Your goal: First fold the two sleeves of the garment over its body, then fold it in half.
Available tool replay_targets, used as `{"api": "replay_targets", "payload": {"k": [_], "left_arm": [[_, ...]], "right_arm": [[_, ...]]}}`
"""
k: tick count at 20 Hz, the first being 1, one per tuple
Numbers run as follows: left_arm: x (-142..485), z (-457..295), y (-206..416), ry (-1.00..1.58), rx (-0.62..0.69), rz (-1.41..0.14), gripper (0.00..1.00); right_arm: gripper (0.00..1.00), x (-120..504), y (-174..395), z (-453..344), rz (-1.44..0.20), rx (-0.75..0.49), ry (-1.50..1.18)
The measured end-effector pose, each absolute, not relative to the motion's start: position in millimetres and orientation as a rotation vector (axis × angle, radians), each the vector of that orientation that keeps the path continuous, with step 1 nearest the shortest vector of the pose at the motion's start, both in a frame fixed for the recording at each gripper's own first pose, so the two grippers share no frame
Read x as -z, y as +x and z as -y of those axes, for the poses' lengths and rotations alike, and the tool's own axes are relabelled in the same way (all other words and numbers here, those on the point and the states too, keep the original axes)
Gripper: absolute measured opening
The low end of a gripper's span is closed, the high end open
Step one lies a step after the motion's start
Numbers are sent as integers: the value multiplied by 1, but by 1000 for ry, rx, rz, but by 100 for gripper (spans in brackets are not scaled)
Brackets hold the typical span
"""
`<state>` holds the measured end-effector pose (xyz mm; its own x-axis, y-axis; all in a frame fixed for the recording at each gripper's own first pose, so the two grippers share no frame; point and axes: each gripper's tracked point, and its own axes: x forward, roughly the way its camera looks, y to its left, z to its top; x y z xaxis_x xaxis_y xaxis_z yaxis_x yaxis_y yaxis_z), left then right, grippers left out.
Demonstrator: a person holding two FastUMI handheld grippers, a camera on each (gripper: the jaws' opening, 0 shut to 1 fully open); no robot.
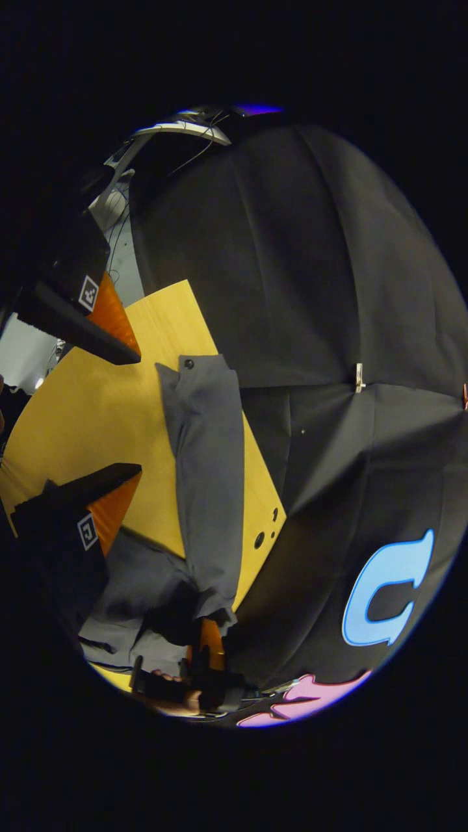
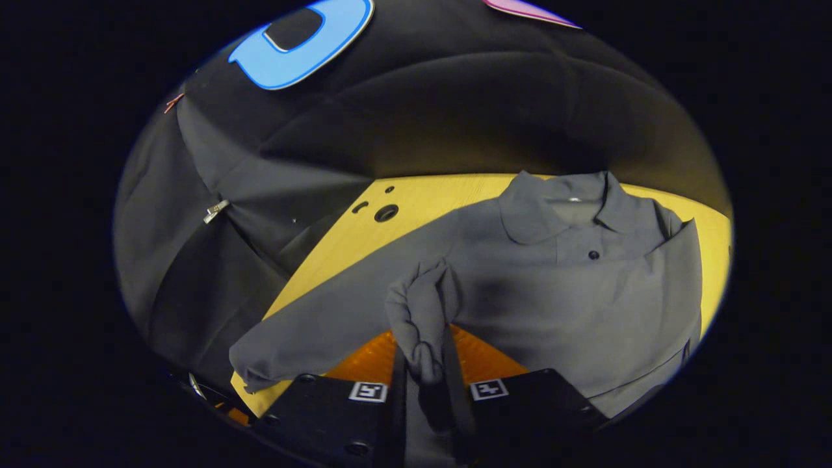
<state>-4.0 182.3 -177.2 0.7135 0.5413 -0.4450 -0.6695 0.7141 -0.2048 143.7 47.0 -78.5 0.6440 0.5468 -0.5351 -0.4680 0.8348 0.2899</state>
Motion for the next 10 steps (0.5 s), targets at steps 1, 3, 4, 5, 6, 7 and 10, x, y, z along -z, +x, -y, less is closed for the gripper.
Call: {"api": "replay_targets", "payload": {"k": [1, 3, 4, 5, 6, 7, 10], "left_arm": [[176, -191, -6, -372, -705, -364, 96], [174, -207, -6, -389, -733, -355, 96], [175, -215, -6, -403, -743, -352, 96], [176, -224, -7, -413, -757, -352, 96], [179, -232, -7, -420, -777, -355, 96], [181, -240, -7, -428, -794, -353, 96], [185, -260, 5, -473, -796, -340, 92]], "right_arm": [[34, 83, 138, -51, -663, -585, 135], [65, 80, 131, -49, -668, -589, 149], [81, 75, 128, -45, -664, -581, 148], [97, 71, 124, -37, -654, -571, 141], [98, 65, 121, -28, -644, -563, 133], [99, 61, 116, -19, -638, -550, 123], [99, 58, 101, 23, -648, -500, 73]]}}
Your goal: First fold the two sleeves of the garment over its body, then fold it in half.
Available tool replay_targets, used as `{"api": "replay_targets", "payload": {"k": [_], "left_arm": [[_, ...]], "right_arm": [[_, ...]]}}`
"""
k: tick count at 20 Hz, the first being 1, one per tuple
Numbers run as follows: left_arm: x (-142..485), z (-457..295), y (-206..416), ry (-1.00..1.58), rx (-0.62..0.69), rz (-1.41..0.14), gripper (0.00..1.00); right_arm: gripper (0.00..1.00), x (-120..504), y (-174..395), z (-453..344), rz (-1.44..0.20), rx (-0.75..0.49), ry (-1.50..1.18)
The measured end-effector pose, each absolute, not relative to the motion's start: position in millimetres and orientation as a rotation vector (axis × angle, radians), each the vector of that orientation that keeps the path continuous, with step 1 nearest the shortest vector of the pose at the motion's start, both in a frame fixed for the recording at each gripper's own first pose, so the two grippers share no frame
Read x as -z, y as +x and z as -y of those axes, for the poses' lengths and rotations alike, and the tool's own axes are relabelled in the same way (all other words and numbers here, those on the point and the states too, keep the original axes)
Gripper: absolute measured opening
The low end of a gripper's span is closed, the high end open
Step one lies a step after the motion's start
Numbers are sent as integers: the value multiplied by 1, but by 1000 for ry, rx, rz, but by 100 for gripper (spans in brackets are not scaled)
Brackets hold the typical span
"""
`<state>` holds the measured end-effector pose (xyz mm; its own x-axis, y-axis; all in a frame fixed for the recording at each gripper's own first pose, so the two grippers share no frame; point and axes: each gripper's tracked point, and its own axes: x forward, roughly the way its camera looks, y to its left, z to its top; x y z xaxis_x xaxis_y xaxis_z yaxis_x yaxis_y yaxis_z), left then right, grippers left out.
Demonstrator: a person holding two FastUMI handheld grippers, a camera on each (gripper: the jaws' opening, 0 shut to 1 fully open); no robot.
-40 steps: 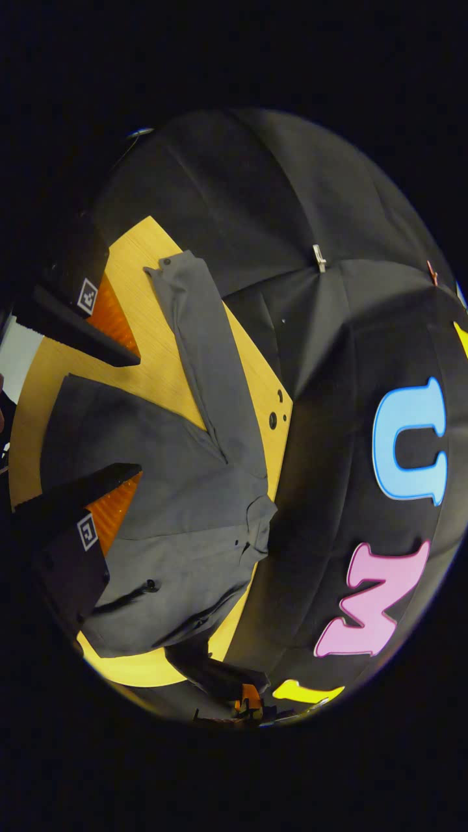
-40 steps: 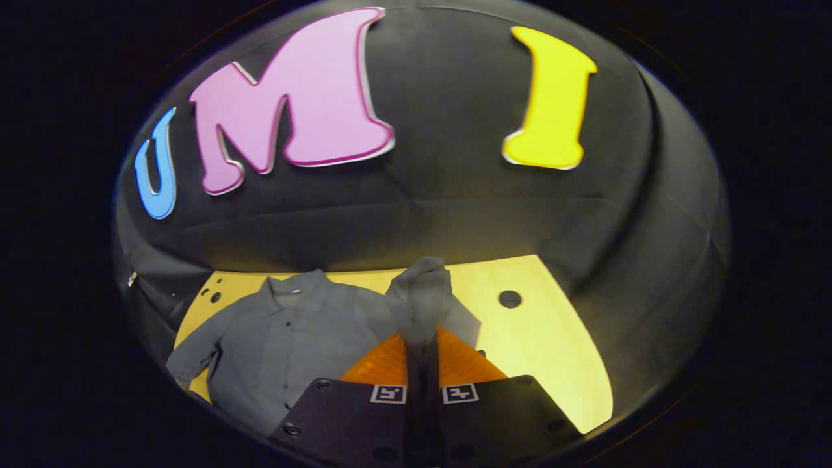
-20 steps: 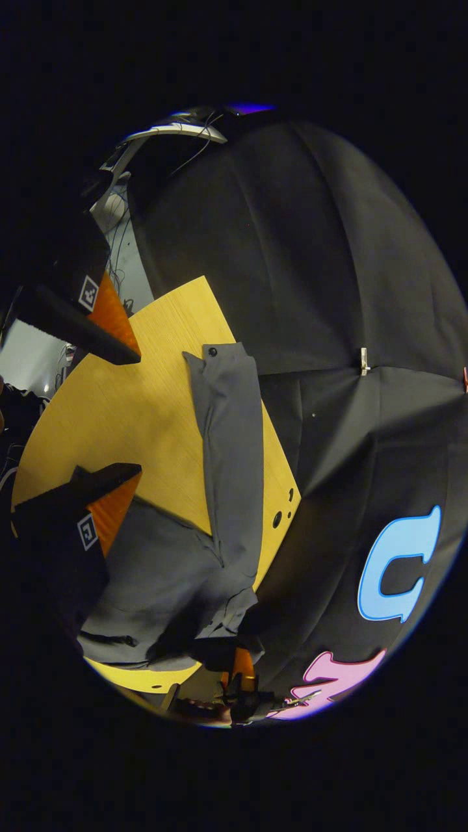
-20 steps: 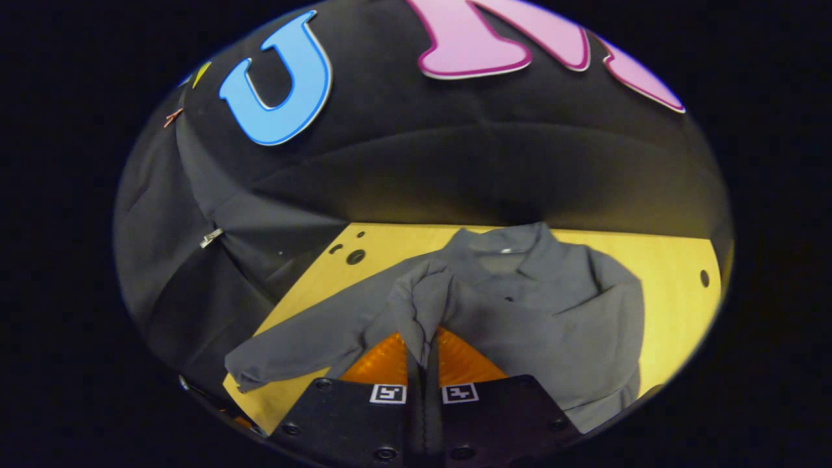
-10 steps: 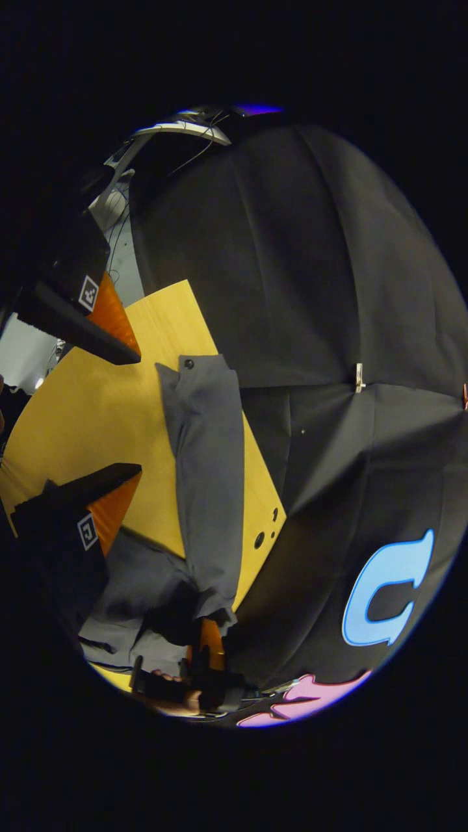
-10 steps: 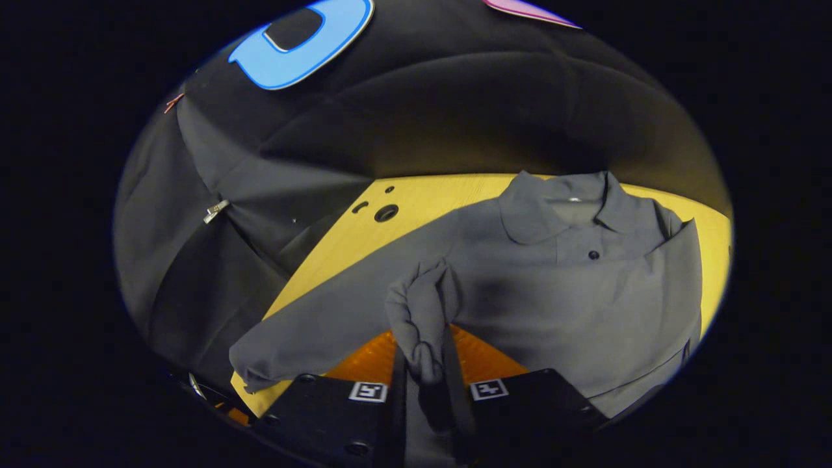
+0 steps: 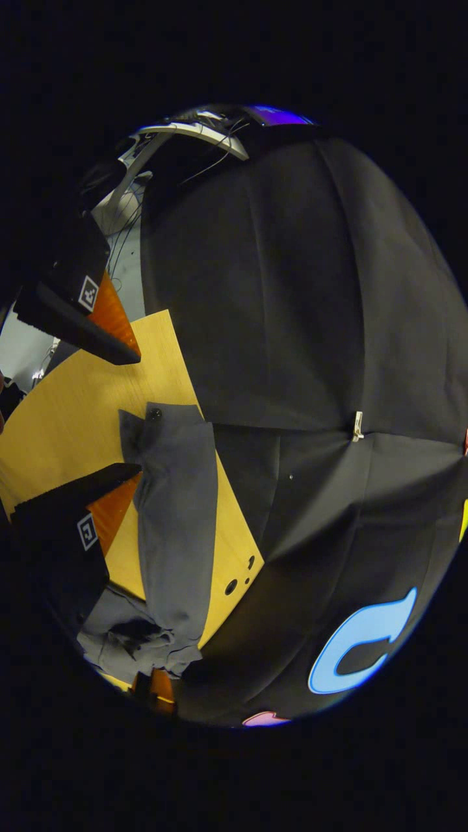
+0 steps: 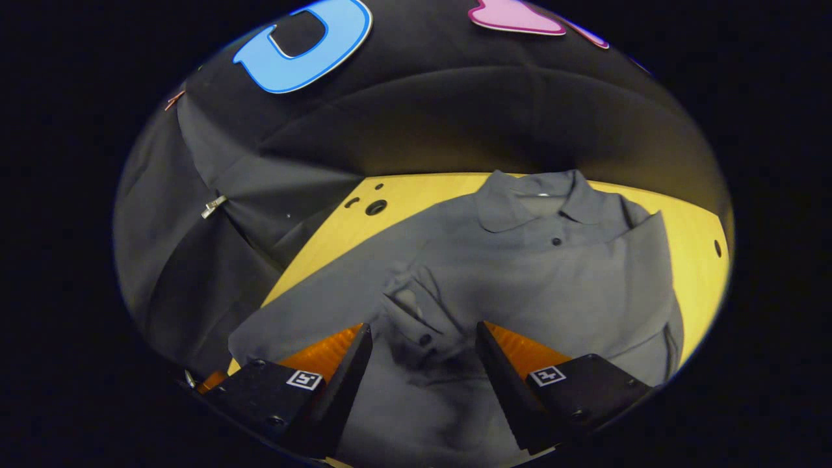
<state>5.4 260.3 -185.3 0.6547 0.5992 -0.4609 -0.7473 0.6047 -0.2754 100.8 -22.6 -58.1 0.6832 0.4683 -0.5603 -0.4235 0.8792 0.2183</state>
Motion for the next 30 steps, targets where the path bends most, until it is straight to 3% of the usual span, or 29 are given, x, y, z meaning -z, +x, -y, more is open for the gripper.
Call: {"api": "replay_targets", "payload": {"k": [1, 12, 20, 21, 22, 25, 26, 28, 29, 30], "left_arm": [[187, -266, 9, -480, -798, -334, 96], [206, -315, 74, -395, -736, -372, 96], [238, -310, 99, -291, -671, -496, 98], [235, -308, 104, -261, -656, -485, 90], [237, -304, 111, -255, -624, -496, 91], [238, -294, 126, -239, -601, -473, 60], [236, -292, 129, -225, -592, -466, 60], [235, -284, 135, -172, -588, -460, 34], [238, -283, 137, -135, -599, -479, 16], [235, -283, 135, -99, -611, -501, 11]], "right_arm": [[99, 56, 95, 39, -649, -483, 64], [99, 44, 0, 196, -654, -256, 162], [99, 42, -69, 253, -652, -171, 231], [99, 44, -73, 255, -649, -165, 235], [99, 44, -75, 257, -642, -159, 249], [99, 52, -81, 255, -659, -165, 298], [99, 53, -78, 255, -660, -166, 305], [99, 55, -76, 257, -664, -172, 310], [99, 54, -75, 258, -657, -176, 314], [99, 52, -72, 261, -650, -175, 317]]}}
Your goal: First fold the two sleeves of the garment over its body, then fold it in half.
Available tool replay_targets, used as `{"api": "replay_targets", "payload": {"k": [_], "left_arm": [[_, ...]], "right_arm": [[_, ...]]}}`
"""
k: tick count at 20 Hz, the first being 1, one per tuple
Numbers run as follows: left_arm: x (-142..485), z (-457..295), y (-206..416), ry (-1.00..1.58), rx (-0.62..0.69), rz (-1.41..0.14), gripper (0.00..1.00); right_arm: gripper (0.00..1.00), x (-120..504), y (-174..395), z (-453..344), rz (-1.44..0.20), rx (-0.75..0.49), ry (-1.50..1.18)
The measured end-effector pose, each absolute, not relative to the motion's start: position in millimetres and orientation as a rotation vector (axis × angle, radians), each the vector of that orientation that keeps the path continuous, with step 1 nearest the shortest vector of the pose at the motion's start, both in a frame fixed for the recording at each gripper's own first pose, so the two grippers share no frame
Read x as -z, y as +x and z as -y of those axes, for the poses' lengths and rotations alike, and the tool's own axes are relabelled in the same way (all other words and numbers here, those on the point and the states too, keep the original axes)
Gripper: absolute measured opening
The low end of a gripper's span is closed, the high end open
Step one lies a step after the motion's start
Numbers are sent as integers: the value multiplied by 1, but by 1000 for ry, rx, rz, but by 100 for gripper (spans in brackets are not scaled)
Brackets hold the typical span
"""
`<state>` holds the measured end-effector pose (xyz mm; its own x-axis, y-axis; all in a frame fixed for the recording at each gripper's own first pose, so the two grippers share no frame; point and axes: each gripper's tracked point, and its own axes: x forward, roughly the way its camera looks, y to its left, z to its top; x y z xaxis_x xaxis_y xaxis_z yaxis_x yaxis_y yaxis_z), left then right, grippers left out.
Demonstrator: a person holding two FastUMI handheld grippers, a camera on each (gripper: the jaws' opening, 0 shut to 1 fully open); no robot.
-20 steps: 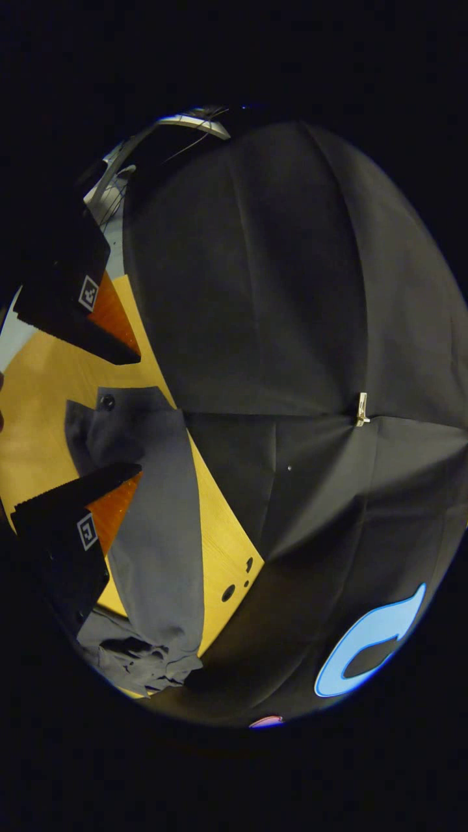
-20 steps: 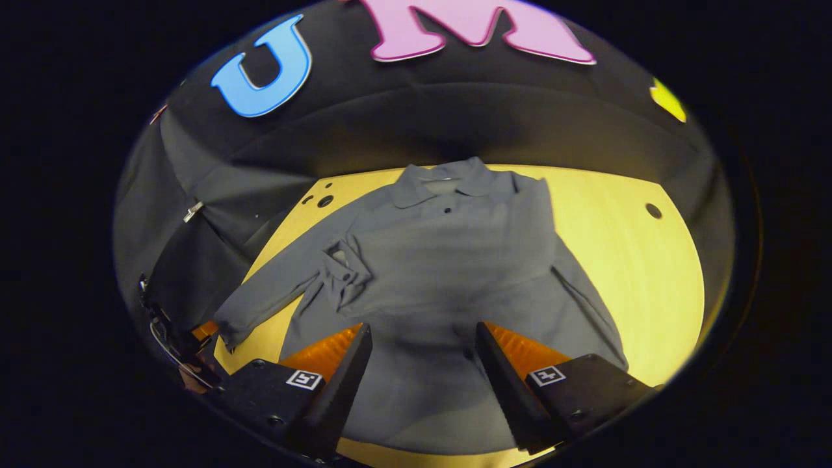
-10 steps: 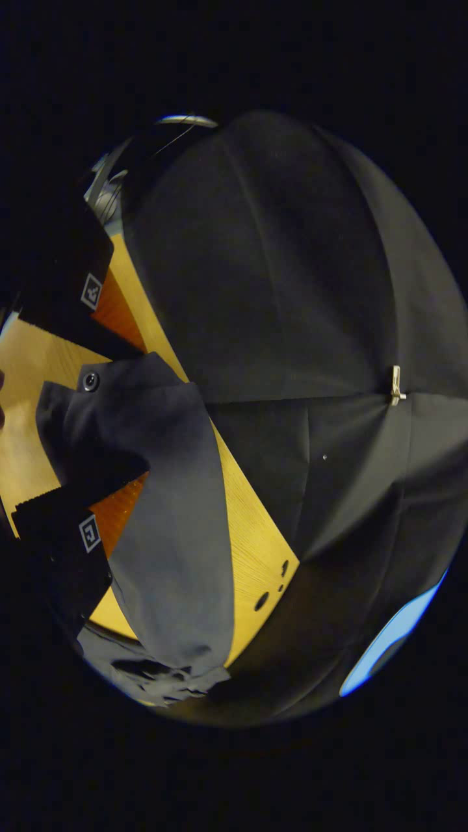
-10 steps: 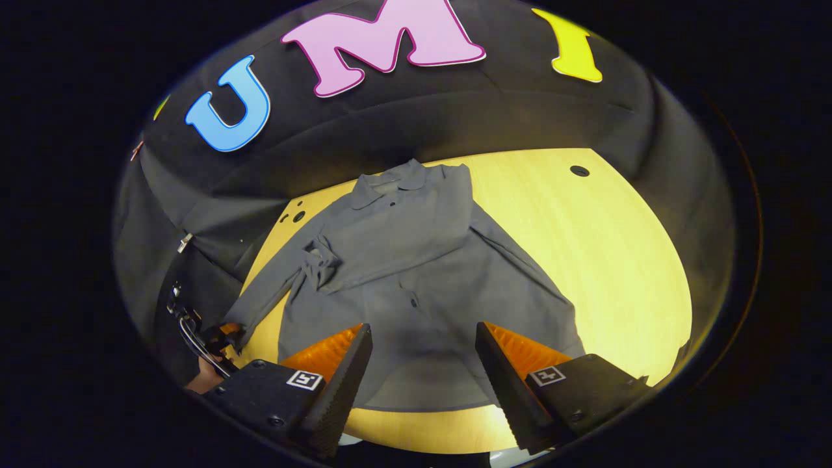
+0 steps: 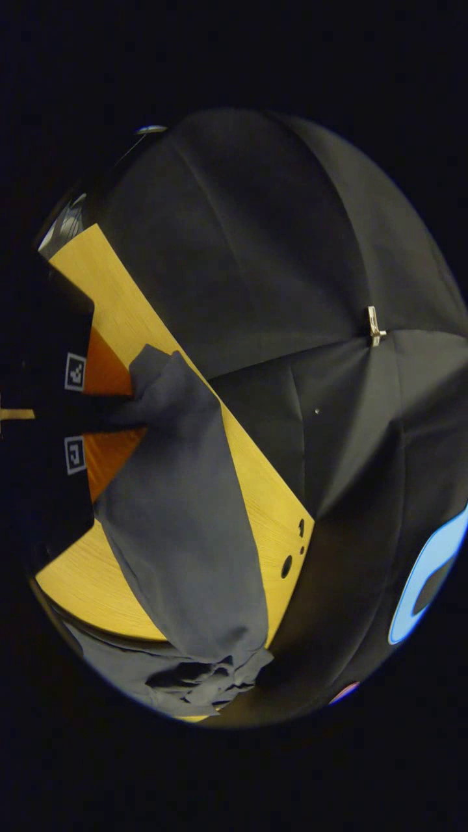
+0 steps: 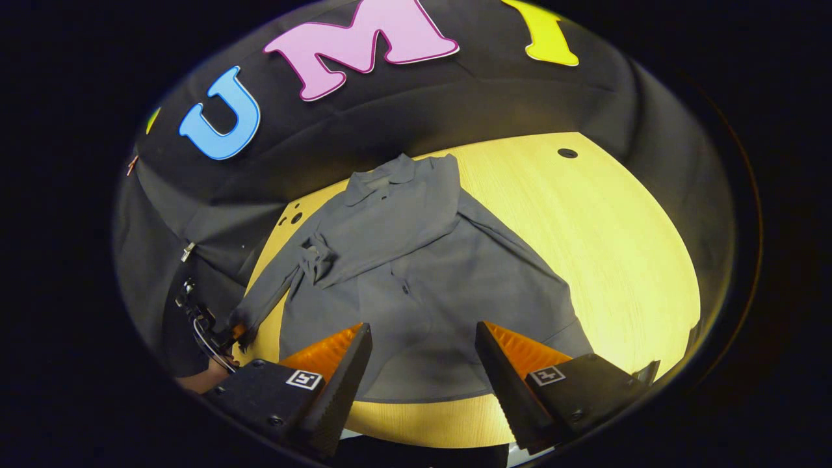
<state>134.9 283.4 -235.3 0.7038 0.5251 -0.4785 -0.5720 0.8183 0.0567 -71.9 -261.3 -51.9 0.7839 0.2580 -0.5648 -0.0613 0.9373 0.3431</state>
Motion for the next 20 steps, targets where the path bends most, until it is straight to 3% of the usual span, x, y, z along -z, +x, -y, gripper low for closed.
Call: {"api": "replay_targets", "payload": {"k": [1, 3, 10, 20], "left_arm": [[234, -284, 133, -74, -618, -518, 6], [229, -277, 133, -80, -618, -536, 6], [146, -208, 160, -100, -491, -391, 5], [33, -27, 235, -131, -150, -228, 2]], "right_arm": [[99, 53, -72, 265, -646, -174, 318], [99, 57, -71, 275, -647, -166, 317], [99, 75, -62, 309, -670, -132, 336], [99, 100, -58, 349, -695, -103, 357]]}}
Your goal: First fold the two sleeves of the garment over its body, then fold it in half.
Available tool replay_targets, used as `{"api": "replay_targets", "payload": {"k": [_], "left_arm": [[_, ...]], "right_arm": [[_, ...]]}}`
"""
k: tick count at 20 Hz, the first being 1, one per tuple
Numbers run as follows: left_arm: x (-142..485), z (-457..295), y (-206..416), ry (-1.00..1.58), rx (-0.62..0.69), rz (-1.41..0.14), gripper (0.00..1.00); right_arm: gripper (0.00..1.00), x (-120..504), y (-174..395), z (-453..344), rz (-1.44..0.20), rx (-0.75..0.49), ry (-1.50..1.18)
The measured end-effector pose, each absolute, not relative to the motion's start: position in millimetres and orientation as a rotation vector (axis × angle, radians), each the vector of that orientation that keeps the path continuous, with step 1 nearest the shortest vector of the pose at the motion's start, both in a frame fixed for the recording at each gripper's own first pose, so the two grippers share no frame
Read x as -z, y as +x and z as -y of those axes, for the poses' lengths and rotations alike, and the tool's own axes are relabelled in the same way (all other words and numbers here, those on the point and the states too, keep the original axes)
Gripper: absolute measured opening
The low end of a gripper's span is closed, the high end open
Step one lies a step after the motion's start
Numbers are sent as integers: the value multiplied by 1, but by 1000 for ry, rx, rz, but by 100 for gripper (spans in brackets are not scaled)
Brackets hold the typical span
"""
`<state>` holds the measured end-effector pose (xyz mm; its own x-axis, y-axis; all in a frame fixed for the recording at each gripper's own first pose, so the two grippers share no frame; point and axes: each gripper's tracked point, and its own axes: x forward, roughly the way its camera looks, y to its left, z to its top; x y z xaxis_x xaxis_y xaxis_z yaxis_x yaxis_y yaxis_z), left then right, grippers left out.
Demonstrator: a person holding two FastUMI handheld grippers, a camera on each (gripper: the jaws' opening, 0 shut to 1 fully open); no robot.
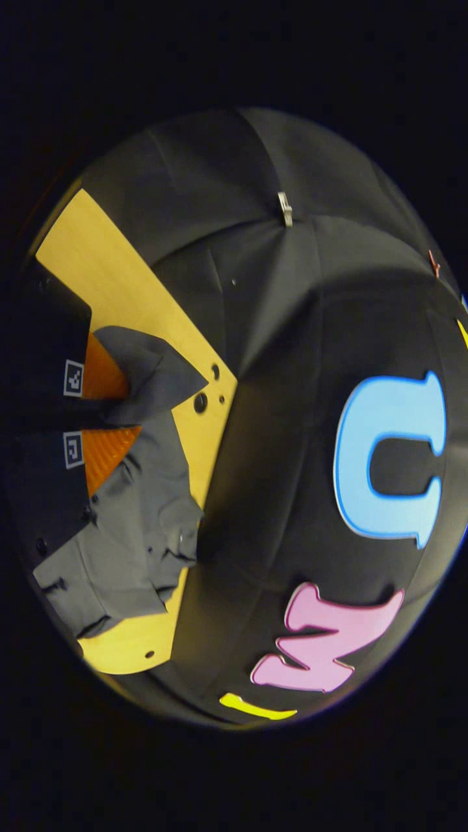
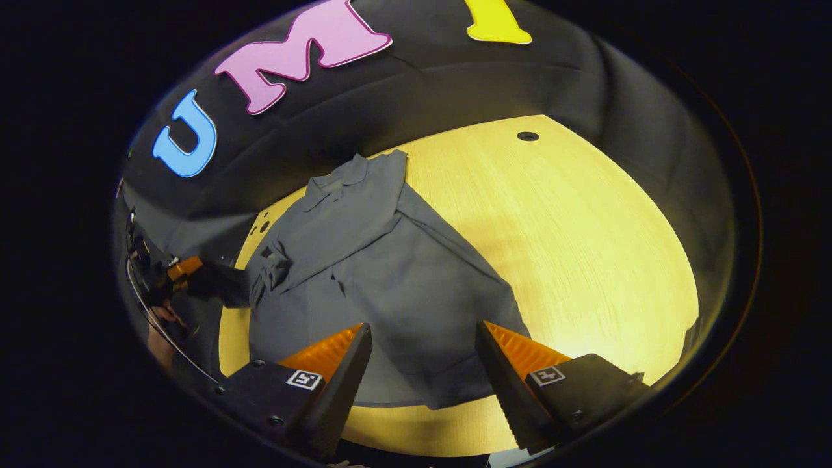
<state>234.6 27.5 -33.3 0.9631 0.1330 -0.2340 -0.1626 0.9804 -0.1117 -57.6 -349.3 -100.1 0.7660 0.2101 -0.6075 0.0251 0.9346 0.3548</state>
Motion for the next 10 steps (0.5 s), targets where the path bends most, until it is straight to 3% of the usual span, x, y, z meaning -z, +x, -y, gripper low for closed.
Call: {"api": "replay_targets", "payload": {"k": [10], "left_arm": [[41, 196, 292, -155, 207, -291, 5]], "right_arm": [[99, 117, -59, 393, -719, -74, 403]]}}
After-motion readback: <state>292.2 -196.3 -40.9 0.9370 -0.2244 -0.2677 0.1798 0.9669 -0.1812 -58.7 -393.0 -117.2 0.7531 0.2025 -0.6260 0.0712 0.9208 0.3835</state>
